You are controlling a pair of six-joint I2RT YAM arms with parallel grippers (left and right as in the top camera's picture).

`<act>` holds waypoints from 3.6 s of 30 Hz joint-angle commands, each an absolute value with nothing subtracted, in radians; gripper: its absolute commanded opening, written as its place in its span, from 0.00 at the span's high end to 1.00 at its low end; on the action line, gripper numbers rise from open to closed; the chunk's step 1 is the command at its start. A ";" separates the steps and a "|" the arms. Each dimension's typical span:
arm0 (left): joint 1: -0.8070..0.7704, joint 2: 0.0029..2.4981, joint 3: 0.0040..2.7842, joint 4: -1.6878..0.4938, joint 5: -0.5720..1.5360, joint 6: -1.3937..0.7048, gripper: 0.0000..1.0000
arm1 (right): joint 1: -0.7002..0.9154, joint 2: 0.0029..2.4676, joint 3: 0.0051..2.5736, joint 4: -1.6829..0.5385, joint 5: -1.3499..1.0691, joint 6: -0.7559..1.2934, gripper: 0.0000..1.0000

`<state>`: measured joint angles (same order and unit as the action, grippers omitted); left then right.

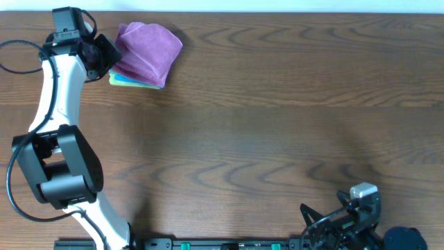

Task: Fold the cloth

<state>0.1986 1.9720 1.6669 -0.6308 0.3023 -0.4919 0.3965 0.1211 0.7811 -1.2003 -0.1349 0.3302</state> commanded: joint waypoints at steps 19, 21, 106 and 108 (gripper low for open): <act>0.208 1.689 1.663 -0.860 0.502 -0.263 0.05 | 0.393 0.117 0.776 -1.201 -0.135 0.344 0.01; 0.208 1.663 1.663 -0.883 0.499 -0.272 0.05 | 0.393 0.117 0.776 -1.201 -0.135 0.344 0.01; -0.046 0.004 0.232 -0.892 -0.160 -0.029 0.05 | 0.393 0.117 0.776 -1.201 -0.135 0.344 0.01; -0.046 0.004 0.232 -0.892 -0.160 -0.029 0.05 | 0.393 0.117 0.776 -1.201 -0.135 0.344 0.01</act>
<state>-0.0467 0.0128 0.2405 -0.8219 -0.1421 -0.0471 0.3965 0.1215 0.7765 -1.2003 -0.1349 0.3328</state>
